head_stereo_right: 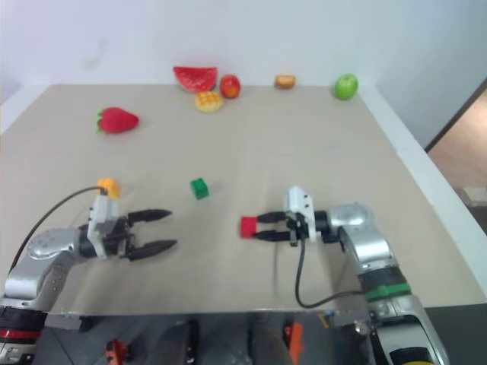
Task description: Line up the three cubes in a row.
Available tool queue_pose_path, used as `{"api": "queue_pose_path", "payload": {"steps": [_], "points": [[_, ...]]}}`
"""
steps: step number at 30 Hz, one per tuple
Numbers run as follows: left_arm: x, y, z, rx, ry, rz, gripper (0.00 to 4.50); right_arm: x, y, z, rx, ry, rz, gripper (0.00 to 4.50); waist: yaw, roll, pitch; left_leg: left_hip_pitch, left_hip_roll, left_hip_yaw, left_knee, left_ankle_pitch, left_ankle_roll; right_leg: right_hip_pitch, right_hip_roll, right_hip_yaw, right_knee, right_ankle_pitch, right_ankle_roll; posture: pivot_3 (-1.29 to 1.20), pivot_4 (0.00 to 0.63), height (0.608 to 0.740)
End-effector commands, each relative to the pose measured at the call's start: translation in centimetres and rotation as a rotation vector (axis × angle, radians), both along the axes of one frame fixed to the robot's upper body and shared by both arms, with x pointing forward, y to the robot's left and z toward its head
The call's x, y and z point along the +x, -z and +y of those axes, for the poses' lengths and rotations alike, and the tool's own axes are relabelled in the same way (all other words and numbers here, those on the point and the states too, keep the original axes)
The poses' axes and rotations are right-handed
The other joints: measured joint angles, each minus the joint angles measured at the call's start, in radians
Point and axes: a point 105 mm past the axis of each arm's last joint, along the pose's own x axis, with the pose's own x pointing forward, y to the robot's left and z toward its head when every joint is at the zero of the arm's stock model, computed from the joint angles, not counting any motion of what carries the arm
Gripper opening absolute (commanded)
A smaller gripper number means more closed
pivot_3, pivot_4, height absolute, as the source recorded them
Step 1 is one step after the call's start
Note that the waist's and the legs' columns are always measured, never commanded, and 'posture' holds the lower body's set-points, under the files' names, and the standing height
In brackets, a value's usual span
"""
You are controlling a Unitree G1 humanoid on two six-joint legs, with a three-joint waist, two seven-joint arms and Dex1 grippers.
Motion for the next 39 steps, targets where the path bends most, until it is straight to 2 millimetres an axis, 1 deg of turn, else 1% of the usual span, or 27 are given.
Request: {"api": "queue_pose_path", "payload": {"steps": [1,4,9,13,16,21,23,27,28,29,30,32,34,37,39], "points": [[-0.2,-1.2,0.2,-0.007,-0.008,-0.045,3.96,-0.1,0.0,-0.2,-0.013,-0.017,-0.015,1.15,0.0,0.0,0.0,0.0,0.0,0.0,0.0,0.0,0.0,0.0,0.0,0.0,0.0,0.0,0.0,0.0,0.15,0.74],[-0.2,-1.3,0.1,-0.009,-0.009,-0.045,3.96,0.1,0.5,-1.1,-0.047,-0.008,-0.013,1.15,0.0,0.0,0.0,0.0,0.0,0.0,0.0,0.0,0.0,0.0,0.0,0.0,0.0,0.0,0.0,0.0,0.15,0.74],[-0.2,-1.4,0.2,-0.013,-0.014,-0.044,3.96,0.7,0.0,-2.4,-0.048,0.026,-0.01,1.15,0.0,0.0,0.0,0.0,0.0,0.0,0.0,0.0,0.0,0.0,0.0,0.0,0.0,0.0,0.0,0.0,0.15,0.74],[-0.3,-1.4,0.3,-0.012,-0.015,-0.04,3.96,0.8,0.1,-3.0,-0.059,0.038,-0.013,1.15,0.001,0.0,0.0,0.0,0.0,0.0,0.0,0.0,0.0,0.001,-0.001,0.0,0.0,0.0,0.0,0.0,0.15,0.74],[-0.4,-1.4,0.2,-0.014,-0.017,-0.038,3.96,0.8,0.3,-3.2,-0.059,0.042,-0.011,1.15,0.001,0.0,0.0,0.0,-0.001,0.0,0.0,0.0,0.0,0.001,-0.001,0.0,0.0,0.0,0.0,0.0,0.15,0.74],[-0.3,-1.3,0.0,-0.019,-0.018,-0.039,3.96,0.7,0.4,-2.7,-0.054,0.034,-0.006,1.15,0.002,0.0,0.0,0.0,-0.001,0.0,0.0,0.0,0.0,0.001,-0.001,0.0,0.0,0.0,0.0,0.0,0.15,0.74],[-0.3,-1.3,-0.1,-0.022,-0.018,-0.039,3.96,0.8,0.5,-2.5,-0.059,0.036,0.0,2.21,0.002,0.0,0.0,0.0,-0.001,0.0,0.0,0.0,0.0,0.001,-0.001,0.0,0.0,0.0,0.0,0.0,0.15,0.74],[-0.1,-1.2,-0.3,-0.026,-0.023,-0.037,3.96,1.1,0.8,-2.4,-0.075,0.051,0.004,3.47,0.002,0.0,0.0,0.0,-0.001,0.0,0.0,0.0,0.0,0.0,0.0,0.0,0.0,0.0,0.0,0.0,0.15,0.74],[0.0,-1.1,-0.3,-0.026,-0.025,-0.036,3.96,1.0,0.9,-2.5,-0.083,0.05,0.017,3.99,0.002,0.0,0.0,0.0,0.0,0.0,0.0,0.0,0.0,0.0,0.0,0.0,0.0,0.0,0.0,0.0,0.15,0.74],[0.1,-1.0,-0.3,-0.025,-0.031,-0.035,3.96,0.9,0.9,-2.5,-0.088,0.041,0.025,4.19,0.002,0.0,0.0,0.0,0.0,0.0,0.0,0.0,0.0,0.0,0.0,0.0,0.0,0.0,0.0,0.0,0.15,0.74],[0.3,-0.8,-0.3,-0.018,-0.042,-0.028,3.96,0.9,0.8,-2.6,-0.092,0.043,0.025,4.19,0.002,0.0,0.0,0.0,0.0,0.0,0.0,0.0,0.0,0.0,0.0,0.0,0.0,0.0,0.0,0.0,0.15,0.74],[1.5,0.7,-0.2,0.045,-0.119,-0.014,3.96,0.9,-0.3,-3.2,-0.095,0.04,0.015,4.19,0.003,0.0,0.0,0.0,0.0,0.0,0.0,0.0,0.0,0.0,0.0,0.0,0.0,0.0,0.0,0.0,0.15,0.74],[2.6,1.7,-0.1,0.072,-0.181,0.017,3.96,0.8,-1.3,-4.0,-0.109,0.039,0.017,4.19,0.003,0.0,0.0,0.0,-0.001,0.0,0.0,0.0,0.0,0.001,0.0,0.0,0.0,0.0,0.0,0.0,0.15,0.74],[4.3,2.5,-0.2,0.088,-0.285,0.046,3.96,0.9,-4.1,-5.6,-0.113,0.051,-0.022,4.19,0.004,0.001,0.0,0.0,-0.002,0.0,0.001,0.0,0.0,0.0,-0.001,0.0,0.0,0.0,0.001,0.0,0.15,0.74],[5.2,2.6,-0.5,0.09,-0.326,0.041,3.96,1.3,-6.5,-6.0,-0.07,0.081,-0.073,4.19,0.004,0.001,0.0,0.0,-0.002,0.0,0.002,0.0,0.0,0.0,-0.001,0.0,0.0,0.001,0.002,0.0,0.15,0.74]]}}
